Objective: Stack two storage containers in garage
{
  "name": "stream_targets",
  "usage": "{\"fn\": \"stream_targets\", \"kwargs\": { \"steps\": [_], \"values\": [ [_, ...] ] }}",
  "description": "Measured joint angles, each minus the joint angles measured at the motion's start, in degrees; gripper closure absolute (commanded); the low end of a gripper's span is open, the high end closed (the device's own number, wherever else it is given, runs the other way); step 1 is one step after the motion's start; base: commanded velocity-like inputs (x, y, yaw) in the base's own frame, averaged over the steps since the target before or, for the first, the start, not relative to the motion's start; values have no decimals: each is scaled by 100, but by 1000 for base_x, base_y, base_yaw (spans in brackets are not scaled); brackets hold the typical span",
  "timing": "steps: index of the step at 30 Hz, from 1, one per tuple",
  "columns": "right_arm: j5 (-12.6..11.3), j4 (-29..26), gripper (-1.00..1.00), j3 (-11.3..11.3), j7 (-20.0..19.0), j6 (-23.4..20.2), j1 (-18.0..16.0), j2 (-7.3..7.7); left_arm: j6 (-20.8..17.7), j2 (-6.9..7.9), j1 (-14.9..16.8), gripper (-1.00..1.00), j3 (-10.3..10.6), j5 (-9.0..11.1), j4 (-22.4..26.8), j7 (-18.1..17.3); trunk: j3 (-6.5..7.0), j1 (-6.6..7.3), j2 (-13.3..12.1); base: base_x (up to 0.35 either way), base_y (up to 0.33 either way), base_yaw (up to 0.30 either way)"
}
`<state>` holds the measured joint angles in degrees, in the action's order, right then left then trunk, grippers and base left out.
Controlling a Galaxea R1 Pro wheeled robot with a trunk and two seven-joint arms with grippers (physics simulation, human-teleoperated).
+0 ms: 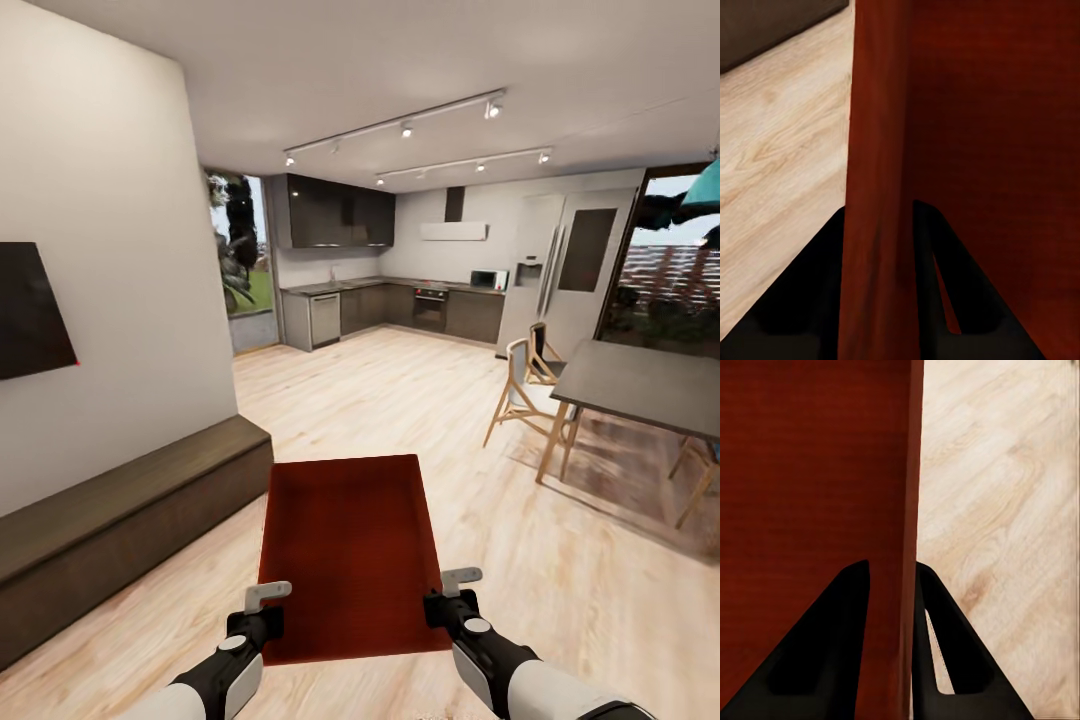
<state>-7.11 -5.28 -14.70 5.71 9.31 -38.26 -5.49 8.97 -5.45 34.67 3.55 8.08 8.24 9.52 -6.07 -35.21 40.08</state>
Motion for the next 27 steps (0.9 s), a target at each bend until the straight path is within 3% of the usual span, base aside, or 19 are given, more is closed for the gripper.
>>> {"fn": "stream_targets", "kwargs": {
  "steps": [27],
  "values": [
    [0, -1, 100, -1, 0, -2, 0, 0, -1, 0, 0, 100, 2, 3, 0, 0, 0, 0, 0, 0, 0, -282]
  ]
}}
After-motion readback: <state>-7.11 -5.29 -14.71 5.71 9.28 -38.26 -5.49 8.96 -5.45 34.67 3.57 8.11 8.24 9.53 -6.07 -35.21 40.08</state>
